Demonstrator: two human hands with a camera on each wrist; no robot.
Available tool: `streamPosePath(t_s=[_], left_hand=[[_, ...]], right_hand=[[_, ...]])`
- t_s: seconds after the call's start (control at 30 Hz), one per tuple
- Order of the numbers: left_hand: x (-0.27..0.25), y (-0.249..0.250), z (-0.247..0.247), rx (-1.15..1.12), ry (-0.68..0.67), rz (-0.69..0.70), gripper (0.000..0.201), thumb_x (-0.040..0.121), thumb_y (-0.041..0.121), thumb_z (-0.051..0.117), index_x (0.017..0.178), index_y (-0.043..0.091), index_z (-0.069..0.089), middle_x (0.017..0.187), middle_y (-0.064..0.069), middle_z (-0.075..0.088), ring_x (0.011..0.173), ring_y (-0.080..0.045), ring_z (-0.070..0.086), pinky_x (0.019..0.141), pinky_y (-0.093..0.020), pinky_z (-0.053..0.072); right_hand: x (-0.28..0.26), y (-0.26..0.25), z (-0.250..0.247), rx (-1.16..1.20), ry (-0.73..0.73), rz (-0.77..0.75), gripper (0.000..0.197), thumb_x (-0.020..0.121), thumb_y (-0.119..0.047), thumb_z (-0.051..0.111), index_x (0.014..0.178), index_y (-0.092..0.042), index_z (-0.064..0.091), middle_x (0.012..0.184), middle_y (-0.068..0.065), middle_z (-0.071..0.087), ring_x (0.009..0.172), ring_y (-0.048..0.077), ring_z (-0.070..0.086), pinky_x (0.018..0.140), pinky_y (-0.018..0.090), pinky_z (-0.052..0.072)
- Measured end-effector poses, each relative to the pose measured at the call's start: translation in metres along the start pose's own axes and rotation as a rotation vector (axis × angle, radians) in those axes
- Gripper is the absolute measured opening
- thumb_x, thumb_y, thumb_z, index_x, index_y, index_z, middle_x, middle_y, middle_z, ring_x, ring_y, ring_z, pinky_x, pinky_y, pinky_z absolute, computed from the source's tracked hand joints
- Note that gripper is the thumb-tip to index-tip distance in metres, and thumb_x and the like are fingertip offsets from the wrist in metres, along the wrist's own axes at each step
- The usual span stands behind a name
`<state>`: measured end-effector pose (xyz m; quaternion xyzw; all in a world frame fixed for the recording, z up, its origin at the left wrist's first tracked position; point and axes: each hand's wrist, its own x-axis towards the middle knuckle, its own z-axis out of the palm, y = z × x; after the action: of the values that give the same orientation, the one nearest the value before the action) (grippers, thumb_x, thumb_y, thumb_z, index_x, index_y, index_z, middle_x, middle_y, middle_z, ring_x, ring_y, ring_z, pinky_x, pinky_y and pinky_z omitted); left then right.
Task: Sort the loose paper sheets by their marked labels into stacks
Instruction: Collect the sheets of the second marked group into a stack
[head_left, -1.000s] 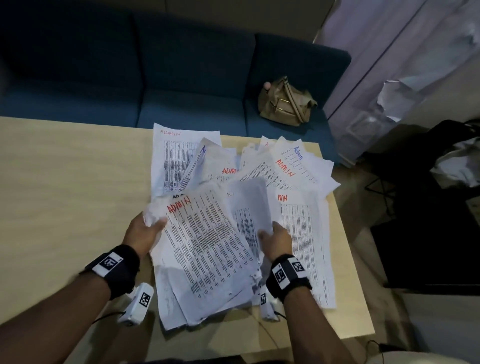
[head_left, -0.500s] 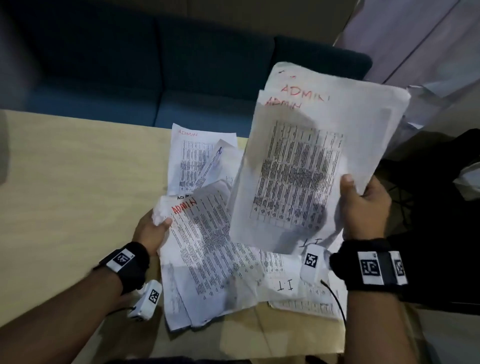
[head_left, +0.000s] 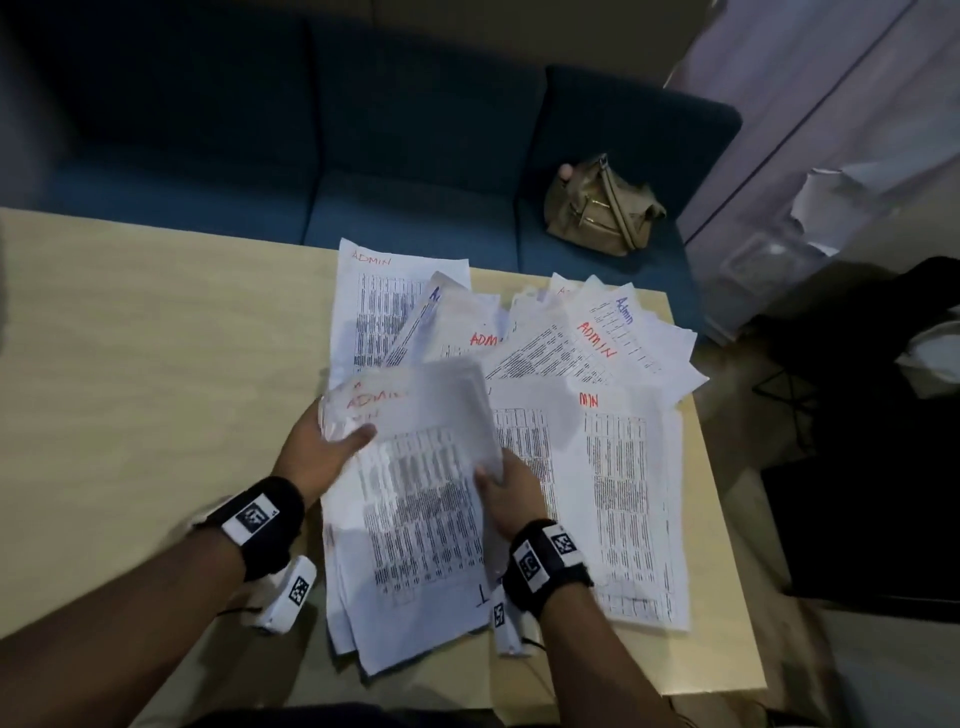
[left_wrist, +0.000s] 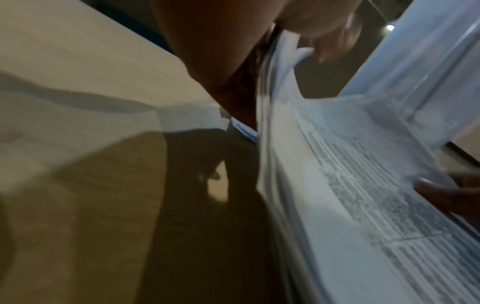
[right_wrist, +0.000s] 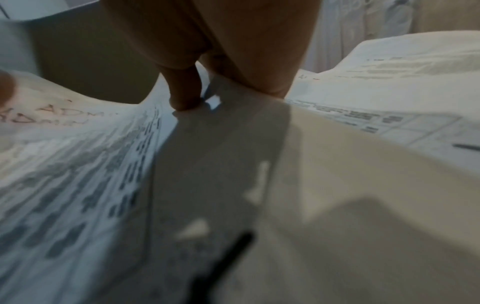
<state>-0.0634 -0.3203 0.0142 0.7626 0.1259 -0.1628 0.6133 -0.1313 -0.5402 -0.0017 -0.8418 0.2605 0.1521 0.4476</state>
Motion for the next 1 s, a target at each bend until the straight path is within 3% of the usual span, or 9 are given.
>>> streamPosePath(t_s=[0.1, 0.17, 0.33, 0.43, 0.53, 0.63, 0.77, 0.9, 1.0], left_hand=[[-0.002, -0.001, -0.002, 0.066, 0.025, 0.044, 0.052, 0.086, 0.008, 0.068, 0.133, 0.019, 0.048, 0.114, 0.002, 0.059, 0.103, -0.015, 0.055, 0.090, -0.026, 0.038], [-0.002, 0.000, -0.004, 0.037, -0.001, 0.085, 0.055, 0.085, 0.002, 0.067, 0.127, 0.031, 0.046, 0.117, 0.003, 0.057, 0.107, -0.013, 0.053, 0.094, -0.027, 0.038], [-0.003, 0.007, -0.006, 0.012, -0.148, 0.168, 0.069, 0.082, -0.009, 0.062, 0.113, 0.051, 0.048, 0.120, 0.011, 0.057, 0.107, 0.000, 0.056, 0.092, -0.027, 0.047], [-0.001, 0.012, -0.008, -0.002, -0.228, 0.178, 0.080, 0.080, -0.018, 0.058, 0.121, 0.050, 0.046, 0.121, 0.013, 0.053, 0.095, 0.003, 0.063, 0.073, -0.016, 0.053], [-0.004, 0.018, -0.008, 0.003, -0.226, 0.192, 0.075, 0.080, -0.022, 0.052, 0.126, 0.036, 0.047, 0.114, 0.022, 0.048, 0.095, -0.002, 0.060, 0.065, -0.007, 0.048], [-0.001, 0.015, -0.013, 0.009, -0.236, 0.212, 0.059, 0.079, -0.026, 0.045, 0.120, 0.016, 0.050, 0.114, 0.015, 0.051, 0.106, -0.012, 0.053, 0.070, 0.000, 0.043], [0.002, 0.000, -0.019, 0.081, -0.326, 0.181, 0.066, 0.081, -0.019, 0.046, 0.108, 0.040, 0.057, 0.136, 0.009, 0.048, 0.127, -0.011, 0.043, 0.098, -0.019, 0.035], [-0.002, -0.008, -0.022, 0.134, -0.350, 0.147, 0.072, 0.084, -0.013, 0.048, 0.112, 0.053, 0.052, 0.140, 0.008, 0.045, 0.126, -0.010, 0.044, 0.101, -0.029, 0.033], [-0.007, -0.015, -0.024, 0.116, -0.314, 0.128, 0.067, 0.085, -0.012, 0.054, 0.112, 0.050, 0.051, 0.134, 0.006, 0.049, 0.103, 0.000, 0.055, 0.085, -0.008, 0.040]], right_hand=[[0.004, -0.002, -0.001, -0.143, -0.001, -0.036, 0.025, 0.094, -0.025, 0.054, 0.111, -0.007, 0.056, 0.097, 0.000, 0.057, 0.089, 0.016, 0.057, 0.058, 0.010, 0.040], [0.009, -0.004, -0.006, -0.261, 0.065, -0.056, 0.029, 0.093, -0.028, 0.053, 0.111, -0.006, 0.057, 0.107, 0.005, 0.056, 0.098, 0.019, 0.054, 0.076, 0.019, 0.046], [0.012, -0.009, -0.011, 0.097, 0.041, 0.015, 0.055, 0.089, -0.030, 0.063, 0.135, -0.011, 0.039, 0.132, 0.006, 0.053, 0.117, 0.023, 0.054, 0.097, 0.032, 0.046], [0.015, -0.012, -0.010, 0.092, -0.017, -0.005, 0.065, 0.089, -0.038, 0.062, 0.140, -0.012, 0.032, 0.136, 0.009, 0.053, 0.118, 0.028, 0.055, 0.096, 0.037, 0.045], [0.018, -0.015, -0.009, 0.030, -0.038, -0.062, 0.059, 0.088, -0.045, 0.060, 0.131, -0.009, 0.043, 0.126, 0.010, 0.059, 0.108, 0.024, 0.058, 0.078, 0.028, 0.046], [0.022, -0.018, -0.009, 0.067, 0.005, -0.086, 0.065, 0.086, -0.045, 0.063, 0.136, -0.011, 0.038, 0.128, 0.009, 0.057, 0.110, 0.023, 0.057, 0.082, 0.029, 0.047], [0.020, -0.025, -0.011, 0.157, 0.083, -0.245, 0.086, 0.084, -0.040, 0.067, 0.149, -0.027, 0.012, 0.151, 0.008, 0.032, 0.135, 0.020, 0.034, 0.105, 0.033, 0.030], [0.014, -0.030, -0.006, -0.047, 0.052, -0.358, 0.059, 0.092, -0.030, 0.058, 0.146, -0.032, 0.032, 0.135, 0.013, 0.043, 0.124, 0.023, 0.045, 0.103, 0.030, 0.035], [0.011, -0.024, -0.001, -0.132, -0.001, -0.272, 0.042, 0.094, -0.030, 0.054, 0.135, -0.027, 0.049, 0.129, 0.010, 0.045, 0.118, 0.024, 0.049, 0.106, 0.034, 0.038]])
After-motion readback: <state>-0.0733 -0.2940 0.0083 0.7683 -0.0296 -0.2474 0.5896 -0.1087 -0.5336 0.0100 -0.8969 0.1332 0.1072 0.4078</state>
